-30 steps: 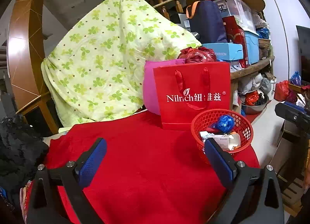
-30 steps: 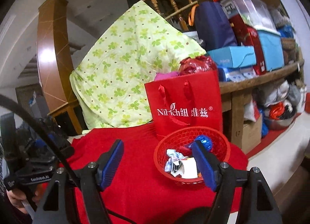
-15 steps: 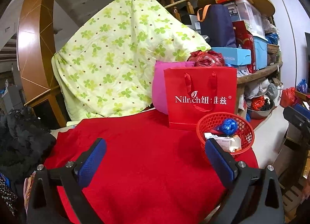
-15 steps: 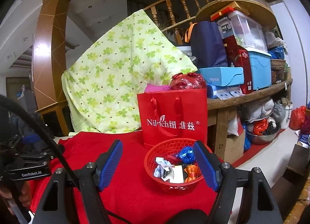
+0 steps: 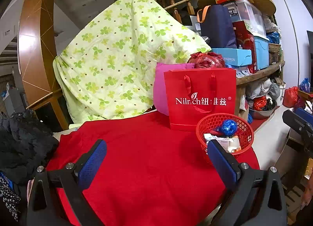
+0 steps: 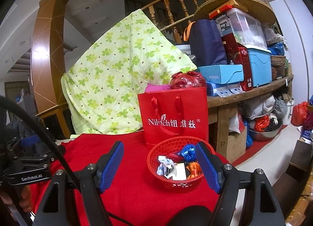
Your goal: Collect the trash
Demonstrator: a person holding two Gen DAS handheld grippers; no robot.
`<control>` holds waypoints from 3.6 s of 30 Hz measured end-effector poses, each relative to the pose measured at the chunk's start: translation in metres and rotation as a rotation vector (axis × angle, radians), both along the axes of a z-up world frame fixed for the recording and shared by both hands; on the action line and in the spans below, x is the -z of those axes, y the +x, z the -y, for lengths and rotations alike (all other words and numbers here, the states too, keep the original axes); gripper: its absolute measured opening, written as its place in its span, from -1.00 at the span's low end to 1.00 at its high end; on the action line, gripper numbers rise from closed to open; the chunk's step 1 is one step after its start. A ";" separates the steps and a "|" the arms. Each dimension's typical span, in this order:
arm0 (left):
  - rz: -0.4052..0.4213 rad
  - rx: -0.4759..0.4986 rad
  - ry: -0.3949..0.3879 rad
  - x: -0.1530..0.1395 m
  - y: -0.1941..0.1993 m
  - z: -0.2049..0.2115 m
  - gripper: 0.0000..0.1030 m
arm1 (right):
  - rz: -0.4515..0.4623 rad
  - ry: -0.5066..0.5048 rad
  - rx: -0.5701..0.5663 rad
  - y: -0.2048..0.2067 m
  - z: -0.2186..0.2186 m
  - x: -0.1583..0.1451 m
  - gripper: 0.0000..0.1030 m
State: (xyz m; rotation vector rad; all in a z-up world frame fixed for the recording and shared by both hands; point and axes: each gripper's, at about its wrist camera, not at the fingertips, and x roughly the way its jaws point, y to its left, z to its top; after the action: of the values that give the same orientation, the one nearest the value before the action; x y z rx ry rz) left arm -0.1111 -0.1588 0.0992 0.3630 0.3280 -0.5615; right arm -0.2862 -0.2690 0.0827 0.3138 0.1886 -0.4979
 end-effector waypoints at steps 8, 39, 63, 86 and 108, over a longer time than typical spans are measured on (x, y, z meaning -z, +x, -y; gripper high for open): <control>0.006 -0.001 0.004 -0.001 -0.004 -0.001 0.98 | 0.000 0.002 0.004 -0.005 -0.003 0.000 0.52; -0.020 -0.006 0.020 0.011 -0.005 -0.010 0.99 | -0.015 0.005 -0.013 -0.003 -0.011 0.005 0.52; -0.021 -0.005 0.025 0.010 -0.005 -0.008 0.99 | -0.014 0.006 -0.012 0.002 -0.007 0.007 0.52; -0.017 0.003 0.032 0.010 -0.008 -0.004 0.99 | -0.012 0.013 -0.007 0.000 -0.001 0.009 0.52; -0.018 0.011 0.037 0.009 -0.010 -0.006 0.99 | -0.009 0.022 0.001 -0.003 0.004 0.012 0.52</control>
State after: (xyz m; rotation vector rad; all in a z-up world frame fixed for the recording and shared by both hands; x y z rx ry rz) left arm -0.1208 -0.1530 0.0902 0.3959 0.3542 -0.5701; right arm -0.2894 -0.2734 0.0705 0.3334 0.2033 -0.4986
